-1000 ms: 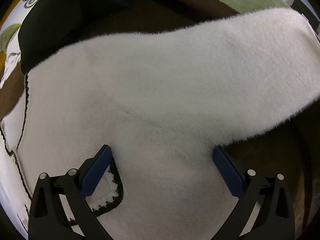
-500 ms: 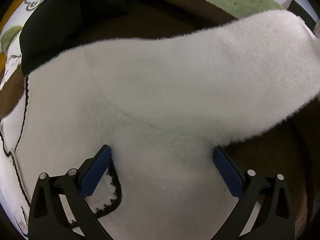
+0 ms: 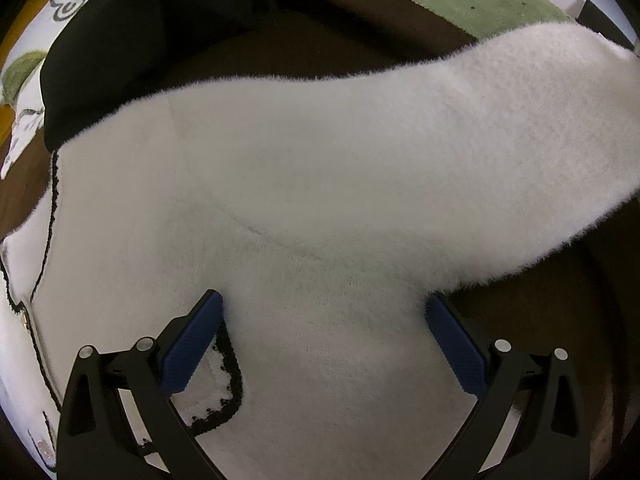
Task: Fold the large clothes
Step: 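Grasp the sleeve cuff with the right tool and lift it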
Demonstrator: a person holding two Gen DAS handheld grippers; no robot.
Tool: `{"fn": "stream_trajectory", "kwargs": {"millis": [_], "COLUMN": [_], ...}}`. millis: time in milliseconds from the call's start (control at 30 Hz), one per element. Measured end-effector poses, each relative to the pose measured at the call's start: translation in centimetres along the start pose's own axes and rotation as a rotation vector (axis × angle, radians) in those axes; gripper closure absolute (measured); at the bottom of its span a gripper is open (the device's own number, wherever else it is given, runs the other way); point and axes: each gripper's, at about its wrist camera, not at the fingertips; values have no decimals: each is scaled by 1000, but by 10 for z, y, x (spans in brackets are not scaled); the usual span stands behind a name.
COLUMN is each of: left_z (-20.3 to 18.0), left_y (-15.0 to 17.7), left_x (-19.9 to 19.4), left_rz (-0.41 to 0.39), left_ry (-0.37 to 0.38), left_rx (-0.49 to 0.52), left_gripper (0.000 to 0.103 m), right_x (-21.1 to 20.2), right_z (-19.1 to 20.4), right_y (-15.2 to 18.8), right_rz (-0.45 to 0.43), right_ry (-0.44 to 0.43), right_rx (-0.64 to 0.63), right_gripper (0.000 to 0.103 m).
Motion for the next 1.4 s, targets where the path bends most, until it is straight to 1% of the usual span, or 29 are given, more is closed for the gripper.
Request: {"fn": "stream_trajectory", "kwargs": {"millis": [67, 100, 167, 367, 467, 633, 733, 800, 833, 900, 933, 1000, 1100, 1133, 1200, 1333, 1400], "left_z": [-3, 7, 10, 9, 15, 30, 41, 50, 56, 67, 78, 91, 118, 128, 142, 162, 169], "left_y": [-3, -2, -11, -20, -26, -39, -38, -32, -26, -8, 19, 38, 82, 92, 117, 160, 181], "left_x": [-3, -1, -7, -15, -32, -77, -104, -114, -123, -125, -102, -111, -117, -112, -117, -136, -142], "left_rz": [9, 9, 10, 3, -19, -84, -117, -129, -133, -139, -144, -143, -141, -138, -131, -104, -95], "left_ry": [0, 0, 1, 5, 19, 10, -23, -40, -56, -84, -95, -113, -123, -132, -163, -204, -241], "left_rx": [5, 5, 4, 1, -27, -54, -63, -76, -86, -105, -118, -154, -238, -249, -266, -316, -334], "left_gripper": [5, 5, 5, 6, 7, 6, 6, 6, 6, 6, 6, 6, 7, 6, 7, 6, 7], "right_x": [-3, -5, -8, -24, -34, -52, -61, -65, -66, -70, -71, -73, -73, -71, -69, -56, -48], "right_z": [6, 10, 17, 52, 75, 121, 148, 164, 175, 194, 201, 217, 240, 249, 262, 294, 307], "right_y": [-1, -2, -2, 0, 2, 14, 27, 36, 43, 56, 61, 74, 100, 111, 131, 185, 220], "right_rz": [2, 2, 3, 9, 14, 31, 49, 59, 70, 86, 94, 110, 154, 171, 198, 253, 286], "right_ry": [-5, -10, -24, -83, -124, -208, -250, -276, -297, -327, -337, -361, -399, -405, -415, -420, -425], "right_rx": [-13, -22, -30, -109, -152, -223, -266, -290, -305, -343, -358, -386, -428, -445, -476, -563, -606], "right_gripper": [91, 91, 91, 91, 91, 91, 91, 91, 91, 91, 91, 91, 92, 92, 92, 92, 92]}}
Point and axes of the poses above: each gripper's, at about its wrist camera, not at the fingertips, and x roughly the way its jaws point, z to its left, y to its underside, and after that the axes turned 13 degrees about x, right-handed
